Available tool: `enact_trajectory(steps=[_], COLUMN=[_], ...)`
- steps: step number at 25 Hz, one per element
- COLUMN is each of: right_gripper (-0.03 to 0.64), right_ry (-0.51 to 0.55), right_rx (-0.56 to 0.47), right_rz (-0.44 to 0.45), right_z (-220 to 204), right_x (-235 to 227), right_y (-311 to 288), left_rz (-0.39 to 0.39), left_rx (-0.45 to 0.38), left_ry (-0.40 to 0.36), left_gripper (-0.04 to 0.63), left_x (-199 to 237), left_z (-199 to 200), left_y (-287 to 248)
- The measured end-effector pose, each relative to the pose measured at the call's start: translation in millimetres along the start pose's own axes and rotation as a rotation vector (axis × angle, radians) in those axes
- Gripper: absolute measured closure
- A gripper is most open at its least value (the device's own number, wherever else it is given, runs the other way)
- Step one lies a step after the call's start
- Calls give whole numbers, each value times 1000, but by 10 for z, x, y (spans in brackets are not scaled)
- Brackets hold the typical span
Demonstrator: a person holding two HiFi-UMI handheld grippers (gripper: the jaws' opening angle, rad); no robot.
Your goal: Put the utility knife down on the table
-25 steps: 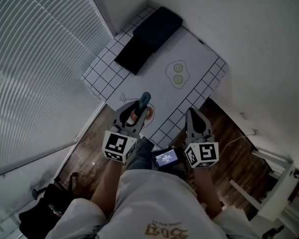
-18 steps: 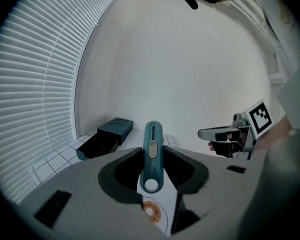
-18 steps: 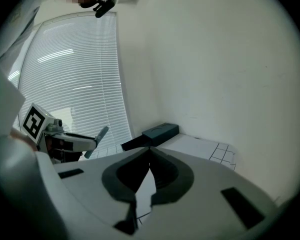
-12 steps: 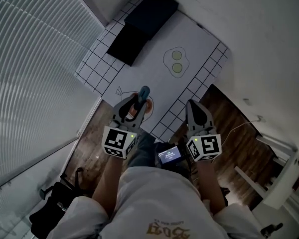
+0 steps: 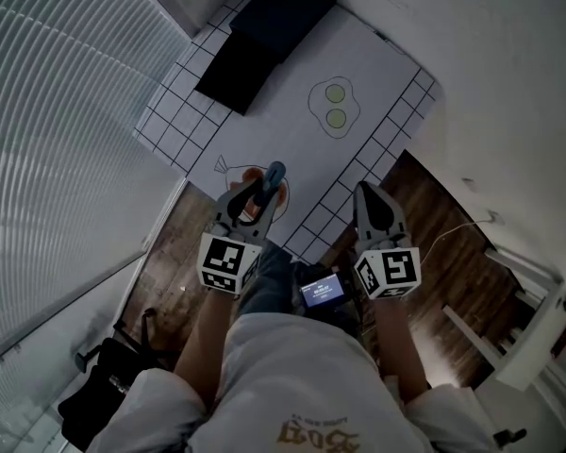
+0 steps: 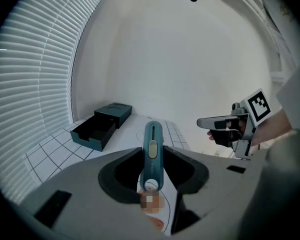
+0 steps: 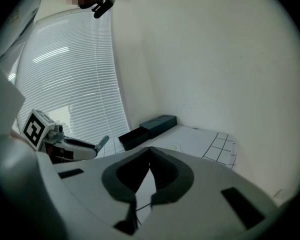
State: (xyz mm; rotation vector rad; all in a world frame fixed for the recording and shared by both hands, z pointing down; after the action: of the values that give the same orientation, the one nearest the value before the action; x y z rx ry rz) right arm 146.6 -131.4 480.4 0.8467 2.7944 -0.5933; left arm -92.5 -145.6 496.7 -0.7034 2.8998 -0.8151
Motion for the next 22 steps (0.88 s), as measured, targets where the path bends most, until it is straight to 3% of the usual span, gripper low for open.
enact_trajectory(steps=[13, 22], right_gripper=[609, 609], right_ry=[-35, -62], right_rx=[57, 85], right_rz=[2, -25], right_z=[-305, -494], right_x=[-30, -72], right_y=[-113, -131], left_rz=[-41, -55], left_rx=[142, 187], left_ry=[-24, -51], left_gripper=[459, 459], left_x=[7, 28], left_z=[-389, -574], left_y=[-281, -432])
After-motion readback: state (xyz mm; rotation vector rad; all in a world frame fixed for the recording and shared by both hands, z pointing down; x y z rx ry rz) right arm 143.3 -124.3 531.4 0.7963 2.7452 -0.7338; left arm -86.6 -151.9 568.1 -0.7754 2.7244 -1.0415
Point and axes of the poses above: the fingertips, and each gripper's own axes: y backward along the fingers, x to its left, z out of its top, the point moved 8 cm from there along y, backward along the fingers, and after that the axes turned 12 degrees about z, right-handed, at the moved point
